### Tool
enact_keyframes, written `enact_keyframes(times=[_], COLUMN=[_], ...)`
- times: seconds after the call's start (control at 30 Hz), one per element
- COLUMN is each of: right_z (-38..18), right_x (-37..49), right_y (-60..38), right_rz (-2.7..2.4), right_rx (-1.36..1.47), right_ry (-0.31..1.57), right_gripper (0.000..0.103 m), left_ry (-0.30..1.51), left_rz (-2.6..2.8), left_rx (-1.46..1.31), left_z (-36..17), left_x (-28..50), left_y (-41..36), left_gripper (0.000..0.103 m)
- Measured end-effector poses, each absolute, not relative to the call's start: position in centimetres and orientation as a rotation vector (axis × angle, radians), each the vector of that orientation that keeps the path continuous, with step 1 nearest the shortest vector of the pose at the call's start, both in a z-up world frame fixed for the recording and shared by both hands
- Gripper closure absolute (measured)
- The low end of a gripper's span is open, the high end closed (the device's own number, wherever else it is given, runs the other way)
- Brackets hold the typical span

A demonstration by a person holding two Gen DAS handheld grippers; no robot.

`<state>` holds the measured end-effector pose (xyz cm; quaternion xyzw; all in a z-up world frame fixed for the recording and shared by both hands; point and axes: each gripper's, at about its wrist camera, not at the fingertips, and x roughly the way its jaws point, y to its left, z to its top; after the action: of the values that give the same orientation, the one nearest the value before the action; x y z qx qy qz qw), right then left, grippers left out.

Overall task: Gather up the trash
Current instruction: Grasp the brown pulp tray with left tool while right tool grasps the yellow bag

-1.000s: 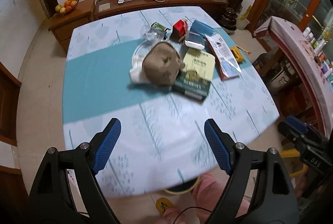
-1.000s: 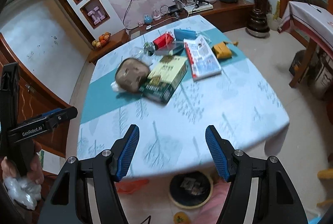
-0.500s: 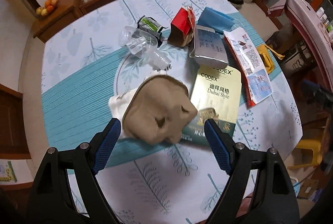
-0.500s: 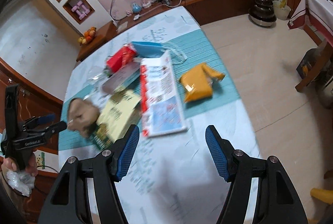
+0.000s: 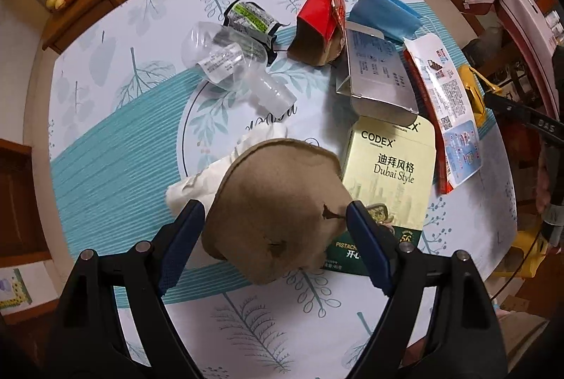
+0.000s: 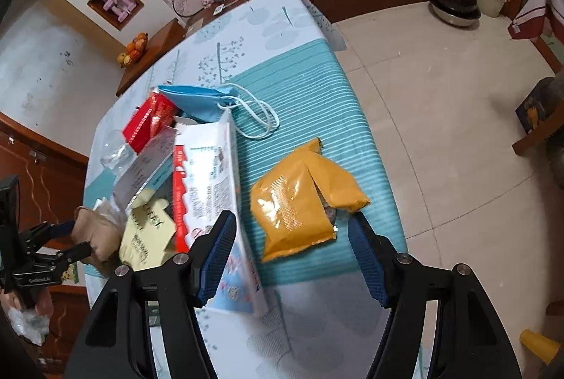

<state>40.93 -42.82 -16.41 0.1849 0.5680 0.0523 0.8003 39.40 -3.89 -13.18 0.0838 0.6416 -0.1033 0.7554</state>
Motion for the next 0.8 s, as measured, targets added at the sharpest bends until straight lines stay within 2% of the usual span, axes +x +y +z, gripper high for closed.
enact_keyframes(times=[0.13, 0.23, 0.33, 0.4, 0.43, 0.5, 0.63, 0.67, 0.7, 0.73, 0.77, 0.8], right_z=[-18.0, -18.7, -18.7, -18.8, -18.9, -18.7, -18.1, -17.7, -17.4, -17.0, -16.5, -16.1], right_x=[42.4, 43.2, 43.5, 43.8, 43.9, 43.9, 43.3, 43.0, 42.8, 42.5, 42.1, 41.8], right_y=[-42.3, -41.8, -41.2, -40.6, -40.2, -39.5, -38.3, -38.1, -37.9, -37.8, -37.9, -37.9], right_rz=[0.116, 0.131, 0.154, 0.180, 0.198, 0.217, 0.267, 0.269, 0.270, 0.273, 0.277, 0.280], right_rx=[0.369, 0.327, 0.280, 0.267, 0.261, 0.242, 0.256, 0.258, 0.259, 0.265, 0.274, 0.283], right_ry=[1.240, 1.241, 1.226, 1.229, 1.234, 1.231, 1.237, 1.231, 1.225, 1.218, 1.210, 1.203], right_gripper=[0.038, 0.046, 0.053, 0.067, 0.068, 0.077, 0.082, 0.083, 0.083, 0.083, 0.084, 0.084], left_ry=[1.415, 1.418, 1.408, 1.401, 1.399, 1.390, 1.377, 1.373, 1.360, 1.355, 1.356, 1.358], left_rz=[-0.226, -0.221, -0.213, -0.213, -0.211, -0.205, -0.187, -0.182, -0.167, -0.161, -0.161, -0.161], left_rx=[0.157, 0.155, 0.134, 0.099, 0.070, 0.014, -0.081, -0.101, -0.112, -0.121, -0.133, -0.154], left_z=[-13.7, -13.9, -14.0, -13.8, -13.8, -13.6, -13.2, -12.9, -12.5, -12.2, -12.1, -12.0], left_x=[39.6, 39.6, 39.6, 39.6, 39.6, 39.5, 38.8, 38.6, 38.3, 38.0, 37.9, 37.7], left_y=[-4.1, -4.5, -4.6, -4.4, -4.2, -3.7, -2.7, -2.5, -2.3, -2.1, -1.8, -1.6], left_gripper=[0.023, 0.023, 0.031, 0.040, 0.042, 0.046, 0.052, 0.056, 0.069, 0.077, 0.089, 0.090])
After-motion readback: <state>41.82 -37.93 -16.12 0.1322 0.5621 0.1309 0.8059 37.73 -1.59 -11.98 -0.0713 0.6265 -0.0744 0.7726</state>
